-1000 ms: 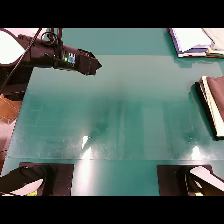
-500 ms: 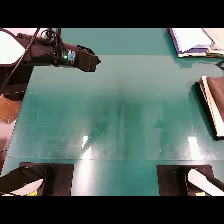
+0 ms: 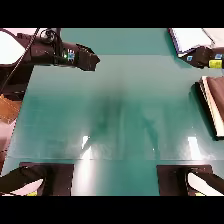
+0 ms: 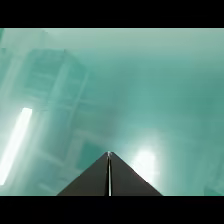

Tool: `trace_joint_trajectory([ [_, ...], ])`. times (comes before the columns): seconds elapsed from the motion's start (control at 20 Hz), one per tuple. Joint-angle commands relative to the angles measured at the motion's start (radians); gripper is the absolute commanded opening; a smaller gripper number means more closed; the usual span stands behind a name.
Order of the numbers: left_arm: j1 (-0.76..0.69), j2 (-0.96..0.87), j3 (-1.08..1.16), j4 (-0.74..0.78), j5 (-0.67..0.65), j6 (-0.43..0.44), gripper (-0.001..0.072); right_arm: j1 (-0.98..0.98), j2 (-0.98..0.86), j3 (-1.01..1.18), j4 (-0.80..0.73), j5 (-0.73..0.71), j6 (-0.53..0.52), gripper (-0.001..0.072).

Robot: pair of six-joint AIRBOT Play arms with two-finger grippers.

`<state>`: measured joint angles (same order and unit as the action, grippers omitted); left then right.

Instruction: Fold the shirts.

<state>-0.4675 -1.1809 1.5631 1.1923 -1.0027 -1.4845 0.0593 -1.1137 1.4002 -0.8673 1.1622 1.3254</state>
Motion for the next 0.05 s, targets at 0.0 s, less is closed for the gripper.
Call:
trace_joint_trajectory([
  [0.0, 0.0, 0.0, 0.001, 0.0, 0.0, 0.0, 0.0023, 0.016, 0.0, 0.001, 0.001, -0.008, 0.0, 0.0017],
])
